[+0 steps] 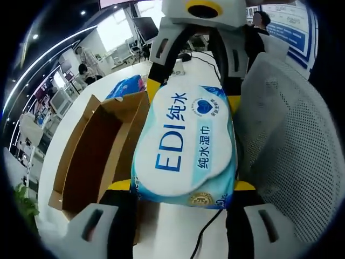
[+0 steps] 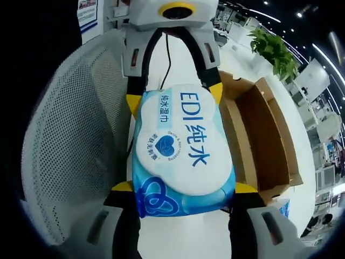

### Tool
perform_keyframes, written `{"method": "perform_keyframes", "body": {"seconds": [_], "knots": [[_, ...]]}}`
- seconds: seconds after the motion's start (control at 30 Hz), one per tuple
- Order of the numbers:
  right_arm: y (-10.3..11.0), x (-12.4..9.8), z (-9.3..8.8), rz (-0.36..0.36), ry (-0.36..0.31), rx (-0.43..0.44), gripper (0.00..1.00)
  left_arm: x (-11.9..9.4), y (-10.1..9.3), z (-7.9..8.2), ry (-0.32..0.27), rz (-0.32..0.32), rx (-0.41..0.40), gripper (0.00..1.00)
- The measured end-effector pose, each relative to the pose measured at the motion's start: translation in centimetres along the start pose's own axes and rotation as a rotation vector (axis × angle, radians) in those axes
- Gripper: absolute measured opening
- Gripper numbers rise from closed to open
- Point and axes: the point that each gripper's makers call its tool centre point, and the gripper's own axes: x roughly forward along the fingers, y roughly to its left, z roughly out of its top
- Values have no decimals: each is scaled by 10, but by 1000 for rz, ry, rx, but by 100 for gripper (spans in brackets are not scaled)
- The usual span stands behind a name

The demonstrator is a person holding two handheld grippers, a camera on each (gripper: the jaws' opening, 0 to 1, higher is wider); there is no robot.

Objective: Operate the shoe box by opening the lid, removing the specified soft item, and placing it in the target area until the item is outside and the box remains undamaged.

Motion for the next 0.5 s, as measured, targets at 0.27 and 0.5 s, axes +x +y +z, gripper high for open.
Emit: {"method": "perform_keyframes", "body": {"seconds": [0.27,0.5], "knots": [[-1,13,-13,32,33,14,64,20,1,-6,11,-31,-18,67],[0,23,-21,53,39,30,64,30,0,-11,19,-49,-22,67]]}}
